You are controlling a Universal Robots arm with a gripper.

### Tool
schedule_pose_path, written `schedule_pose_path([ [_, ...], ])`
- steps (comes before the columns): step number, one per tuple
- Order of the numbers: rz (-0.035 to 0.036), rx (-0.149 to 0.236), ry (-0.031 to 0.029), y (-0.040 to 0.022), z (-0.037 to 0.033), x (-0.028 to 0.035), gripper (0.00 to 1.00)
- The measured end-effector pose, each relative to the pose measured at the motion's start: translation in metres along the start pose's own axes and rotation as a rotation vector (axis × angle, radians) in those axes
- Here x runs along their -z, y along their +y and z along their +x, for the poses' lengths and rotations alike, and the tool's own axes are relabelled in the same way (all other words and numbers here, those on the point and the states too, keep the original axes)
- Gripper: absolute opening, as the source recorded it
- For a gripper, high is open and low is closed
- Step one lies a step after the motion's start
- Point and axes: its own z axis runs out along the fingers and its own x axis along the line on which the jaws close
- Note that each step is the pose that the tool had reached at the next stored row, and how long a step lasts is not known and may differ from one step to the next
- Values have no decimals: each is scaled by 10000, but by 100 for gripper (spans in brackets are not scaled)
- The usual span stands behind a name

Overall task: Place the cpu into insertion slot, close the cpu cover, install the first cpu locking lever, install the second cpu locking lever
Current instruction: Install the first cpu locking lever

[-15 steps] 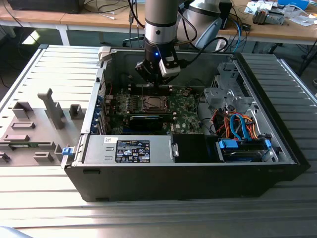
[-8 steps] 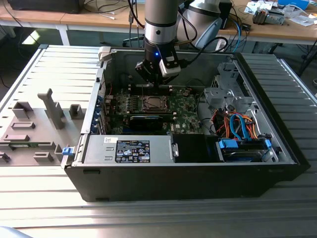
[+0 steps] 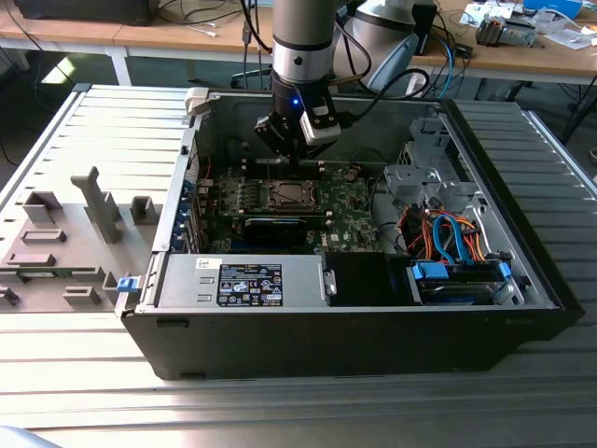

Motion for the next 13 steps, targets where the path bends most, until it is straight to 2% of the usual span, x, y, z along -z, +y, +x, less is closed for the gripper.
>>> schedule_pose_path([
  [13,-1,121,2,0,0,0,11],
])
